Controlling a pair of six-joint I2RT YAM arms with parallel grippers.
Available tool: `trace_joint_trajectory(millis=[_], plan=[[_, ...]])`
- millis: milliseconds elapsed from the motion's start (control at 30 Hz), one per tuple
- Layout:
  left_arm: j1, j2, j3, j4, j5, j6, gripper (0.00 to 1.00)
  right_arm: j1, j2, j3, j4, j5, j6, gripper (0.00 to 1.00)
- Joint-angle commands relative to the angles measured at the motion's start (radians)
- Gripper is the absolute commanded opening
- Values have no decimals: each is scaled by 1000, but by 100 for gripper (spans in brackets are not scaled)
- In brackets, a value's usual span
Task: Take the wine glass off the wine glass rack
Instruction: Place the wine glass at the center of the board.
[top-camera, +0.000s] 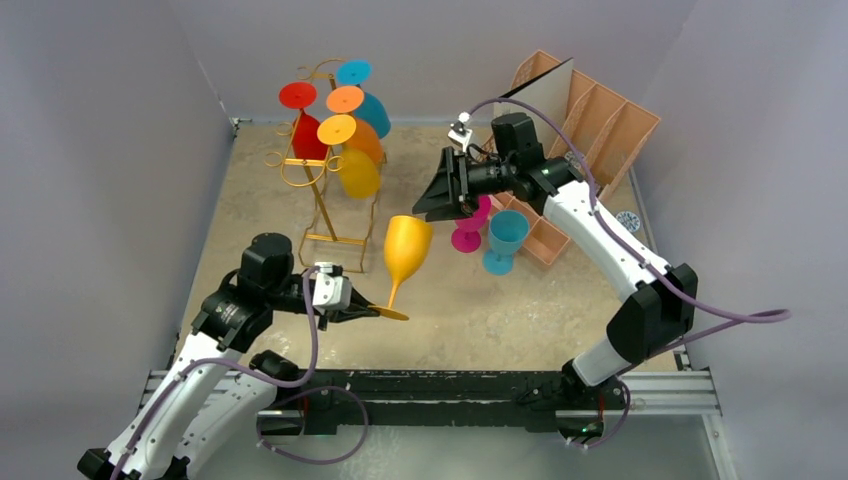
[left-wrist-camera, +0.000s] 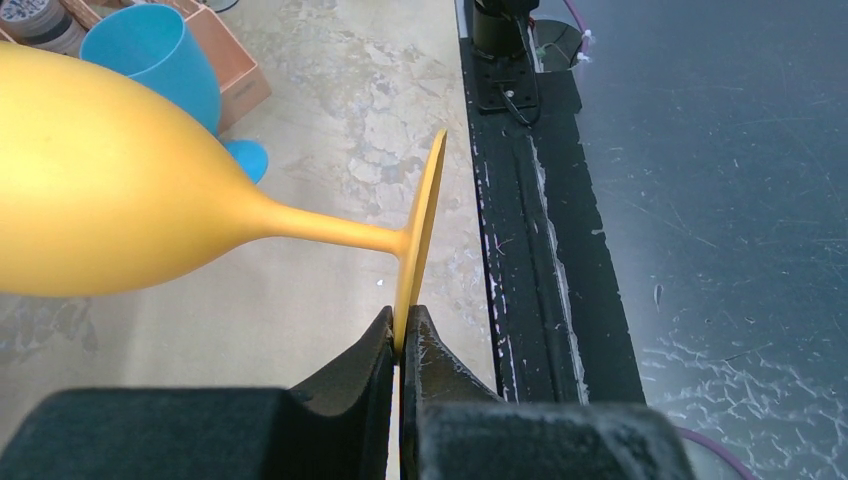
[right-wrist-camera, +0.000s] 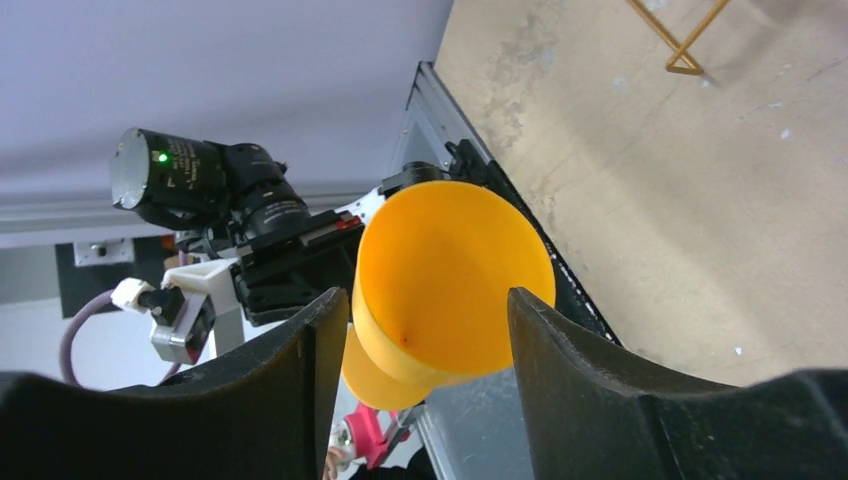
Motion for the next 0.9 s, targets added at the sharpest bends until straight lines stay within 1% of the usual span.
trace_joint_trajectory(millis=[0,133,233,367,400,633,733,867], plan=[[-3,7,44,-15,50,74,0,16,18,67,40,-142,20,62],[-3,30,46,-12,46,90,0,40,28,72,-28,-155,-52,61],[-3,47,57,-17,60,107,0,55,41,72,-23,-211,-57,60],[-3,59,59,-16,60,120,0,60,40,72,-28,-220,-60,46],[-3,63,64,-29,58,128,0,61,37,67,-27,-217,-60,40],[-3,86,88,-83,50,171,0,60,31,59,-29,-253,-63,15],[-3,87,88,-82,53,173,0,60,25,51,-15,-263,-66,0],[-3,77,80,-70,62,189,0,60,17,45,-10,-272,-68,0]])
